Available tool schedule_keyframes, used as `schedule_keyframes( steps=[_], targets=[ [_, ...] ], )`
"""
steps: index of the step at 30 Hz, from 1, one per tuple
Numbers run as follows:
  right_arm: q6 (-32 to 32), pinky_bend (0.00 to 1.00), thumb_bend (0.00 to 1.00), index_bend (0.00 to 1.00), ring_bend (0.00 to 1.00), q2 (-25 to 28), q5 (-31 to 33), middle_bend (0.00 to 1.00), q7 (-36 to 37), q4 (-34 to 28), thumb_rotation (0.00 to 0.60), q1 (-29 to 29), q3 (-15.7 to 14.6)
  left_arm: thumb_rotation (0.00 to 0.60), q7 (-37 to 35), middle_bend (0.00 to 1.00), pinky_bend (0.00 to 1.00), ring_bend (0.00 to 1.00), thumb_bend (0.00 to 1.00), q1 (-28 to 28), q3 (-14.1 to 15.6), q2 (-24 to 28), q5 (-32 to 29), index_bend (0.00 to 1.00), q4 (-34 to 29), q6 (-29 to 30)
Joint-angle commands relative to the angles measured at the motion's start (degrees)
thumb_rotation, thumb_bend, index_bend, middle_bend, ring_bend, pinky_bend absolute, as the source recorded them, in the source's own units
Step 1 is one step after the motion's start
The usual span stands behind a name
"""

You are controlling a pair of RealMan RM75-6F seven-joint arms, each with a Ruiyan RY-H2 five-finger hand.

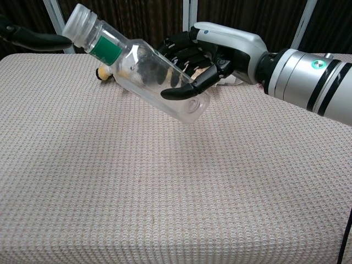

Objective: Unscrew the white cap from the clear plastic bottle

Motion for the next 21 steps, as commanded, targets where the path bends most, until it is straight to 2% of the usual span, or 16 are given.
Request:
schedule_keyframes(
  steps=[1,21],
  targets=[
    [0.8,0.53,0.33,0.66,0.44,0.6,-1.0,0.58,0.3,-0.5,0.6,-0.8,-1.1,0.6,-0.1,0.07,0.01,0.03,0.14,0.1,0.0,-0.1,-0.1,0.11,0.1,0.1],
    [-1.2,0.53,0.3,0.66,0.44,0.3,-0.1,0.58,0.8,0.2,0.6,0.6,-0.9,0.6,0.8,0.07,0.01,0.03,0.14,-0.5,-0.4,0.3,0.6,0.11,-1.4,0.1]
  ],
)
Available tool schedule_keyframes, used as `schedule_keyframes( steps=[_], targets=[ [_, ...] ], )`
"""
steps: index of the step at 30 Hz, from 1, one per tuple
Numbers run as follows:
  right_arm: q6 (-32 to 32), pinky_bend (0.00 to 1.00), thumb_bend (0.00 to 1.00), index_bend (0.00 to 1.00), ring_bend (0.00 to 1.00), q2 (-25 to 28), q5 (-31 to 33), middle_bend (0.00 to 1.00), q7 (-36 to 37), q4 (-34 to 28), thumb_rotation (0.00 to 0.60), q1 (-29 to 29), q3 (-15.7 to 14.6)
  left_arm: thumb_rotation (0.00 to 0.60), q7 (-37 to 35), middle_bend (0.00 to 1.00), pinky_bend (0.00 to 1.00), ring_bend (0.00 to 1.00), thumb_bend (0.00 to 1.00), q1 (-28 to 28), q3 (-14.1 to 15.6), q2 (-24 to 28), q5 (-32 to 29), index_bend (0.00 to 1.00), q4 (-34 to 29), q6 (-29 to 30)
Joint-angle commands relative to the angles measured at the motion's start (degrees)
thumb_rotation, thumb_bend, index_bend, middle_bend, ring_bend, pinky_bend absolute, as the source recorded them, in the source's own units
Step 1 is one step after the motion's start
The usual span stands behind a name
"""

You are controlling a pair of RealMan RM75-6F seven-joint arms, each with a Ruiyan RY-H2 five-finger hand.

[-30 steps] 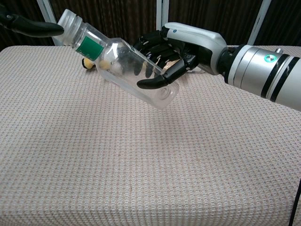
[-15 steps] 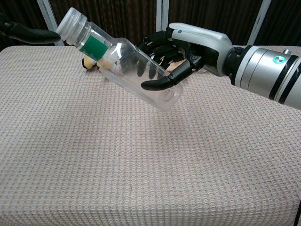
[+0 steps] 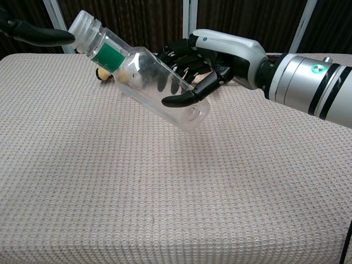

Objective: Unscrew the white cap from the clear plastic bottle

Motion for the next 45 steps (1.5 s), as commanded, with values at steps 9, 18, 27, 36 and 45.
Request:
schedule_keyframes(
  steps=[9,18,27,36,45],
  targets=[
    [1.1,0.53,0.3,0.66,0.44,0.7,-0.6,0.58,0.5,-0.4,0.6,-0.6,-0.6,0.6,-0.1,0.07,0.01,0.03,0.14,0.4,0.5,0.1,-0.3,0.11,0.4,0.1],
    [0.4,0.53,0.3,0.66,0.44,0.1,-0.5,0.58,0.6,0.2,0.6,-0.1,-0.6,0.6,-0.2,0.07,0.01,0.03,0.14,0.0,0.1,0.1,-0.1,0.11,-0.2,0.0],
    [-0.4,0.53,0.25,0.65,0.44,0.4,0.1,0.58,0.8,0.2,0.6,0.2,-0.4,0.6,-1.2,0.07,0.01,0.03,0.13,-0.1,0.3,0.5,-0.1,0.11,-0.6,-0.2],
    [0.3,0.53,0.25,0.65,0.44,1.6,-0.1,0.58,-0.2,-0.3,0.6,-0.2,-0.6,0.6,-0.2,0.07,0.01,0.03,0.15,0.3,1.8,3.3,-1.4,0.2,1.0,-2.7],
    [0.3,0.53,0.25,0.65,0.44,1.5,0.2,0.58,-1.3,-0.4,0.6,-0.4,-0.8,0.6,-1.5,0.07,0.01,0.03,0.31,-0.3,3.1,5.7,-0.5,0.26,0.3,-4.7]
  ],
)
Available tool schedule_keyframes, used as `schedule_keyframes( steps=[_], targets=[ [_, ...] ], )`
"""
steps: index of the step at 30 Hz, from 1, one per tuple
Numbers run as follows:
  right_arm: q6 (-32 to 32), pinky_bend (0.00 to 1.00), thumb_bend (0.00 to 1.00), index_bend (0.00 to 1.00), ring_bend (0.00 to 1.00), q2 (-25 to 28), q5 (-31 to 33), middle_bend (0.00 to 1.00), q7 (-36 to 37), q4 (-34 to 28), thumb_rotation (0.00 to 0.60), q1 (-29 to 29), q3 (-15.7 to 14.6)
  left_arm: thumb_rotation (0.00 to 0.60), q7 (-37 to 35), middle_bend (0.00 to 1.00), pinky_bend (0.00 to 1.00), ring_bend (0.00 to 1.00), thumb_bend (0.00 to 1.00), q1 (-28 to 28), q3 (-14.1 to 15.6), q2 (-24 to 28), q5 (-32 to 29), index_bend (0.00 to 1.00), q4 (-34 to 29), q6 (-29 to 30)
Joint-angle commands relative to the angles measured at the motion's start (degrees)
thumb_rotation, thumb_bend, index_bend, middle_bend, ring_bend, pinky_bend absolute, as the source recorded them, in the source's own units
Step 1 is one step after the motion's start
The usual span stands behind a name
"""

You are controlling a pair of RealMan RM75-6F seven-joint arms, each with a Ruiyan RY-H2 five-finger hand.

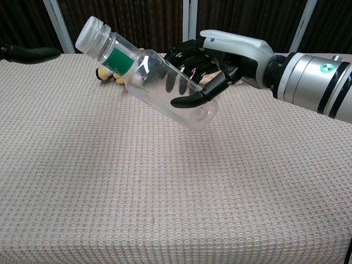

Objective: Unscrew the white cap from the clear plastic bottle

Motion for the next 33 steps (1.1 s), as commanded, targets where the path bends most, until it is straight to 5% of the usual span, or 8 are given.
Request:
schedule_keyframes(
  steps=[1,33],
  targets=[
    [0.0,0.53,0.25,0.65,0.44,-0.1,0.2,0.58,-0.1,0.0,0.6,0.0,0.1,0.6,-0.4,0.07,0.01,0.03,0.31,-0.2,0.5,0.7,0.6,0.27,-0.4,-0.6],
    [-0.4,0.53,0.23,0.65,0.44,-0.7,0.0,0.57,0.8,0.5,0.6,0.5,0.3,0.6,-1.6,0.07,0.01,0.03,0.33,-2.3,0.4,1.6,0.6,0.3,-2.9,-3.1]
  ],
)
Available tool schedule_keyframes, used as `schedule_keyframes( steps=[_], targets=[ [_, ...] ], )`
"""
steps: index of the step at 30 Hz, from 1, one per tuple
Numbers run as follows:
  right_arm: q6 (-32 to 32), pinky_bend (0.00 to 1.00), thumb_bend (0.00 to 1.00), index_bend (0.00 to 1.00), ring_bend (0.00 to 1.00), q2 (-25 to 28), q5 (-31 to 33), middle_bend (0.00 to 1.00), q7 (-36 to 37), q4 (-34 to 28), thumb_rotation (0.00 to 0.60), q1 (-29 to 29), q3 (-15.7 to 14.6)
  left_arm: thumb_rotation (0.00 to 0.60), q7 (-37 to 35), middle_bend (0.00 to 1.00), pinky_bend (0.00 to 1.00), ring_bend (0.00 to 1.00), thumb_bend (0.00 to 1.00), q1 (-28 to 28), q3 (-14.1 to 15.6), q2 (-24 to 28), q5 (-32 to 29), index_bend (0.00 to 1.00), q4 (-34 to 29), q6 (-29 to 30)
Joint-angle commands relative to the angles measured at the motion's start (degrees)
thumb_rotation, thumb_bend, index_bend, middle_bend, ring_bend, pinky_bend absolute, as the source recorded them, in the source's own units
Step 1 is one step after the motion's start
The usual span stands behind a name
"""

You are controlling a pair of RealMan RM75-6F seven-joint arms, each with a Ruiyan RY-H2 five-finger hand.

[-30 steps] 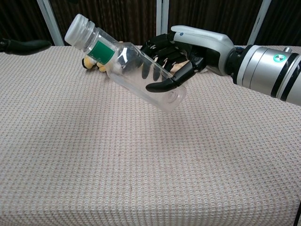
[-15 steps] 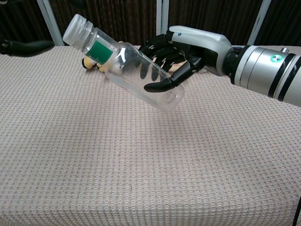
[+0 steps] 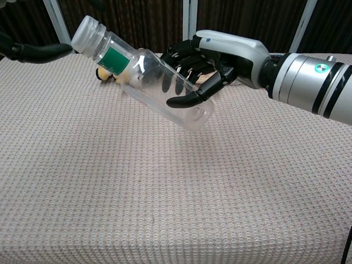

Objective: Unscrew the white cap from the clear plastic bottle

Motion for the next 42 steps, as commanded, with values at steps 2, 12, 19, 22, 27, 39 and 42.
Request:
schedule_keyframes(
  steps=[2,12,19,22,27,39,42],
  targets=[
    [0.0,0.53,0.23,0.65,0.44,0.0,0.0,0.57,0.2,0.0,0.6,0.0,0.0,0.6,0.1,0.07,0.01,0.03,0.33,-0.1,0.1,0.1,-0.1,0.3,-0.2,-0.2],
    [0.0,0.53,0.23,0.65,0.44,0.1,-0.2,0.58,0.4,-0.1,0.6,0.1,-0.1,0.6,0.3,0.07,0.01,0.03,0.33,-0.2,0.2,0.1,-0.2,0.34,-0.3,-0.5],
    [-0.1,0.53,0.23,0.65,0.44,0.3,-0.4,0.58,0.6,-0.1,0.6,0.1,-0.3,0.6,0.5,0.07,0.02,0.03,0.33,-0.2,-0.1,-0.3,-0.3,0.38,0.0,-0.1],
    [-0.1,0.53,0.23,0.65,0.44,0.3,-0.5,0.58,0.8,0.0,0.6,0.2,-0.3,0.6,0.6,0.07,0.02,0.03,0.33,-0.1,-0.1,-0.4,-0.3,0.4,0.1,0.1],
    [-0.1,0.53,0.23,0.65,0.44,0.2,-0.6,0.58,1.0,0.1,0.6,0.2,-0.3,0.6,0.7,0.07,0.02,0.03,0.33,-0.1,-0.1,-0.4,-0.3,0.42,-0.3,0.1],
    [0.5,0.52,0.23,0.65,0.44,0.1,-0.5,0.58,1.2,0.5,0.6,-0.1,-0.4,0.6,-0.6,0.07,0.02,0.03,0.34,0.1,-0.1,-0.3,-0.1,0.43,0.2,1.0],
    [0.6,0.52,0.23,0.65,0.44,0.1,-0.7,0.58,1.2,0.5,0.6,-0.2,-0.6,0.6,-0.9,0.07,0.02,0.03,0.34,0.3,0.0,-0.1,0.1,0.43,0.4,1.3]
  ],
)
